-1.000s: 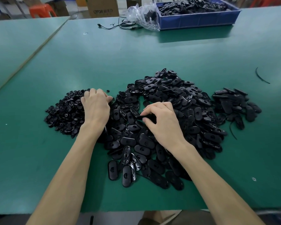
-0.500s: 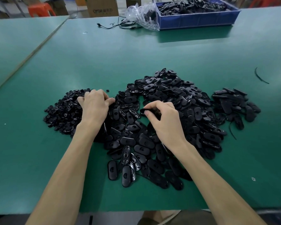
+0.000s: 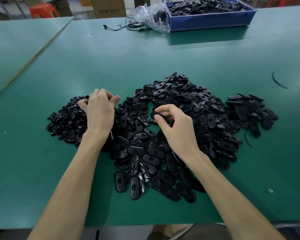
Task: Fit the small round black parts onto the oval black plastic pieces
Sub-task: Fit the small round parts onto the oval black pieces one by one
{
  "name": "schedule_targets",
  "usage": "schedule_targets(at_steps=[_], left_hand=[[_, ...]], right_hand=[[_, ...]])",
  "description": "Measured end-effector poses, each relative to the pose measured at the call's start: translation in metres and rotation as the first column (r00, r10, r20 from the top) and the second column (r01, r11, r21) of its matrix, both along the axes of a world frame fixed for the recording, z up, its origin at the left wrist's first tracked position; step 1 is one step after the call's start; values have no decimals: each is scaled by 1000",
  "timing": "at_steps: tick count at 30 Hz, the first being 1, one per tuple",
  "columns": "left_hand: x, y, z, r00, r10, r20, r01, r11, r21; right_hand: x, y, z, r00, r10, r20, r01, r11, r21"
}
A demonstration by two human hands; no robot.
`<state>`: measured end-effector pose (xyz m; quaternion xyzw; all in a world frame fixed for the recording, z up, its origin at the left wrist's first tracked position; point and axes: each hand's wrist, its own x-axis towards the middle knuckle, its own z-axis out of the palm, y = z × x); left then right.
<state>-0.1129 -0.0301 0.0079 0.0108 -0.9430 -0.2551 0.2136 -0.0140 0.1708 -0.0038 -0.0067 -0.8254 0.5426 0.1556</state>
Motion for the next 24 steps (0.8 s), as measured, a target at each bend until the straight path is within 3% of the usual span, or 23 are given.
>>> schedule_targets(at_steps=[5, 11, 16, 24], left_hand=[[6, 5, 5, 999, -39, -3, 39, 994, 104], [22, 34, 16, 925, -381, -8, 348, 836, 424], [32, 54, 4, 835, -550, 12, 490, 754, 438], [30, 52, 1, 829, -559, -17, 495, 718, 489]], right_hand=[[0, 1, 0, 1000, -18, -19, 17, 1000, -15], [2, 1, 1, 999, -20, -45, 17, 996, -86], [0, 3, 1, 996, -64, -59, 62, 997, -38], [0, 5, 3, 995, -77, -65, 71, 993, -92]])
